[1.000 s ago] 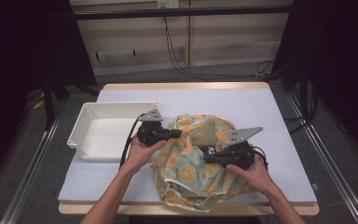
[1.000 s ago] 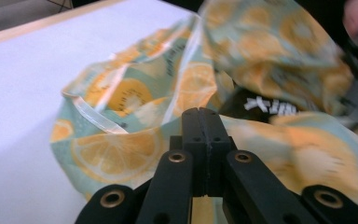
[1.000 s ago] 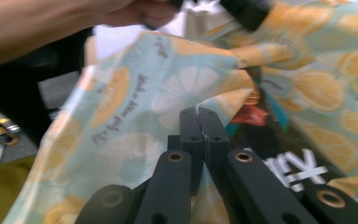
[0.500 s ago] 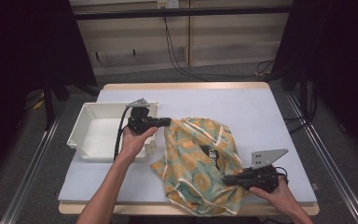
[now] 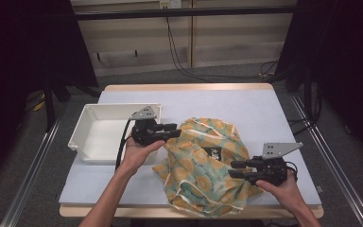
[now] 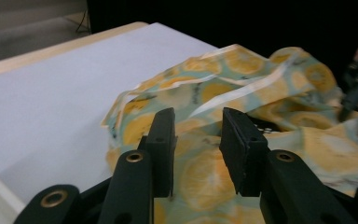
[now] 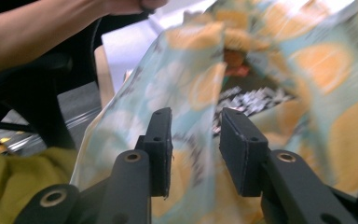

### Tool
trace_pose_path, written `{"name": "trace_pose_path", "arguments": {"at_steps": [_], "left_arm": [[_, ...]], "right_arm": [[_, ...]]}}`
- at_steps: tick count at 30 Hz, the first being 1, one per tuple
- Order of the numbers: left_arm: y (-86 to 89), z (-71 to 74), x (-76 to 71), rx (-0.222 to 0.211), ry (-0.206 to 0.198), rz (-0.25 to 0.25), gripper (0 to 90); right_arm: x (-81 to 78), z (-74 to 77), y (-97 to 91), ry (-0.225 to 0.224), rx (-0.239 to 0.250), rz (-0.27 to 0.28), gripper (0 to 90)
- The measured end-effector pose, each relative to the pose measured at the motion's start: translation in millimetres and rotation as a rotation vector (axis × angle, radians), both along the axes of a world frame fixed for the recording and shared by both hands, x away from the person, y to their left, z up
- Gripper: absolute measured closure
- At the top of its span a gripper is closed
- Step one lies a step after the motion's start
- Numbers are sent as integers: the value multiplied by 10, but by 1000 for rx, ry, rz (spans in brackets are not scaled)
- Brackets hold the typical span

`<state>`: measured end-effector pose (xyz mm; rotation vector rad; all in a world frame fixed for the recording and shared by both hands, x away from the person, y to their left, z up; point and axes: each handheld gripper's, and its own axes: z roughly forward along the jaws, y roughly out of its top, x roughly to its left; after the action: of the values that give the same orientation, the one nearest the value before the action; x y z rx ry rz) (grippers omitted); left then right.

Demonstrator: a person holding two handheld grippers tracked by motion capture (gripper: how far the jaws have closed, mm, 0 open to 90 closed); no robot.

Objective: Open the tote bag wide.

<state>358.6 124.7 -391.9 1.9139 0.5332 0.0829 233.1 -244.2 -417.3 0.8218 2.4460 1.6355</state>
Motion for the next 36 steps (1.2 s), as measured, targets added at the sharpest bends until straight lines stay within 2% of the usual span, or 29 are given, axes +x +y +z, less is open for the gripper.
{"name": "trace_pose_path", "arguments": {"at_steps": [1,2,3,6,7,8,9,10,11,13,14,15,16,19,24,26,28,29,30,31,32,33,34,36], "left_arm": [[-35,48,-102,-15,-26,-36,657],[-35,48,-102,-15,-26,-36,669],[-64,62,-150,-18,-31,-56,684],[-221,65,-285,-26,-43,-150,709],[-287,54,-320,-20,-41,-178,720],[-365,34,-345,-17,-38,-207,720],[-449,12,-363,-4,-34,-227,716],[-527,-9,-371,23,-35,-254,706],[-676,-65,-387,33,-20,-290,695],[-795,-118,-405,40,-10,-319,657],[-795,-118,-405,40,-10,-319,645],[-889,-181,-427,56,3,-345,627],[-889,-181,-427,56,3,-345,612],[-1009,-288,-493,120,4,-389,573],[-1050,-380,-569,132,20,-425,552],[-1081,-439,-659,144,26,-469,553],[-1095,-452,-691,154,22,-489,572],[-1119,-460,-754,191,9,-516,650],[-1119,-460,-754,191,9,-516,733],[-1135,-477,-812,220,20,-554,808],[-1135,-477,-812,220,20,-554,882],[-1143,-490,-843,218,28,-569,900],[-1151,-497,-871,235,31,-590,900],[-1164,-513,-943,260,22,-602,900]], "right_arm": [[16,27,-11,-11,8,-10,648],[16,27,-11,-11,8,-10,648],[58,80,-24,-34,4,-31,658],[129,115,-21,-48,-6,-64,648],[220,124,-15,-53,-13,-95,626],[220,124,-15,-53,-13,-95,626],[320,100,-2,-52,-41,-135,602],[375,76,-1,-47,-44,-143,589],[424,50,2,-44,-54,-168,567],[520,-7,10,-25,-49,-179,548],[520,-7,10,-25,-49,-179,548],[589,-51,27,-14,-62,-199,520],[589,-51,27,-14,-62,-199,520],[683,-118,71,11,-93,-204,460],[751,-185,98,34,-115,-221,381],[793,-259,132,55,-143,-225,344],[805,-283,143,60,-147,-228,335],[829,-322,164,73,-151,-230,329],[842,-337,168,78,-157,-231,335],[852,-347,170,81,-159,-233,358],[865,-358,169,81,-163,-232,374],[878,-366,166,86,-167,-240,432],[878,-366,166,86,-167,-240,432],[920,-383,149,91,-168,-254,532]]}}
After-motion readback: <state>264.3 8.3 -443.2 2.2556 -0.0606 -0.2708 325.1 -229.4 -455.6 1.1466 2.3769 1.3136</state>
